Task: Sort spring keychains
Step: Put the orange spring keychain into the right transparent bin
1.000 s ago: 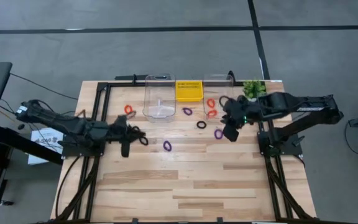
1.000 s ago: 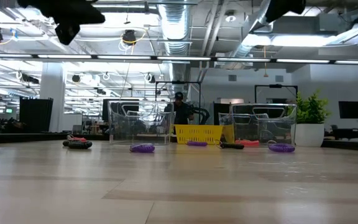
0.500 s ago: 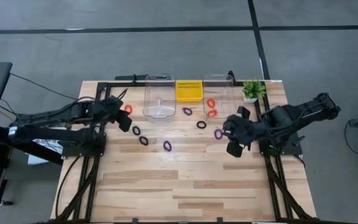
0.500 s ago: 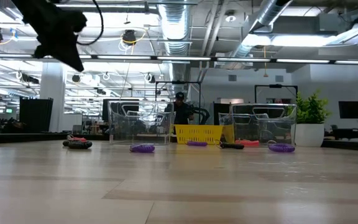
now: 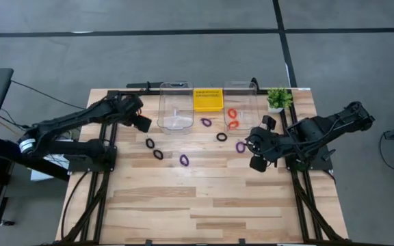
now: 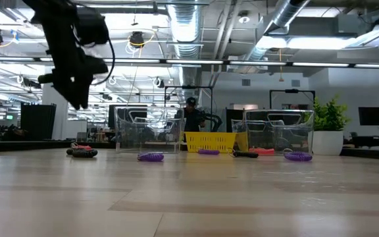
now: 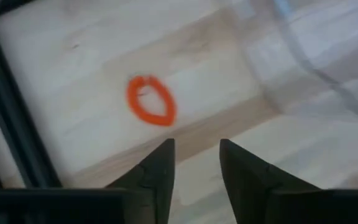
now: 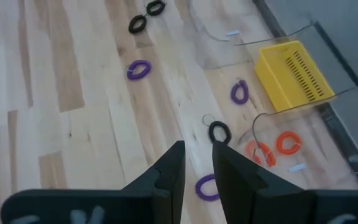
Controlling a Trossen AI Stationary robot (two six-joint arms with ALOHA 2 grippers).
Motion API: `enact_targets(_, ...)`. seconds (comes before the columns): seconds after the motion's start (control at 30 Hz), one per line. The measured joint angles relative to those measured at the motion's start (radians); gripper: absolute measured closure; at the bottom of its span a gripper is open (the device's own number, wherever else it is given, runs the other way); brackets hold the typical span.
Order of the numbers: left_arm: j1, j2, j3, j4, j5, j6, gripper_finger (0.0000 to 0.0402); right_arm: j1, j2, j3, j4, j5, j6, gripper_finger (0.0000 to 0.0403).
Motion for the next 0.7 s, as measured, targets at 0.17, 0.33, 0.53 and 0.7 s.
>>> enact_targets(0.17,0.144,0.095,0.0,0.015,0.077,0.06,0.0274,0.0,0.0,0.0,0.0,0.004,0.006,0.0331)
enact_targets(0.33,0.243,0.185,0.0,0.092,0.164,0.087,0.0283,0.0,0.0,0.0,0.0,0.004,0.006,0.0331)
enact_targets(0.53,0.283,0.282,0.0,0.165,0.211,0.088,0.0291,0.0,0.0,0.0,0.0,0.051,-0.013,0.0331)
enact_targets(0.7,0.302,0.363,0.0,0.17,0.209,0.108,0.029,0.0,0.0,0.0,0.0,0.057,-0.013,0.0331)
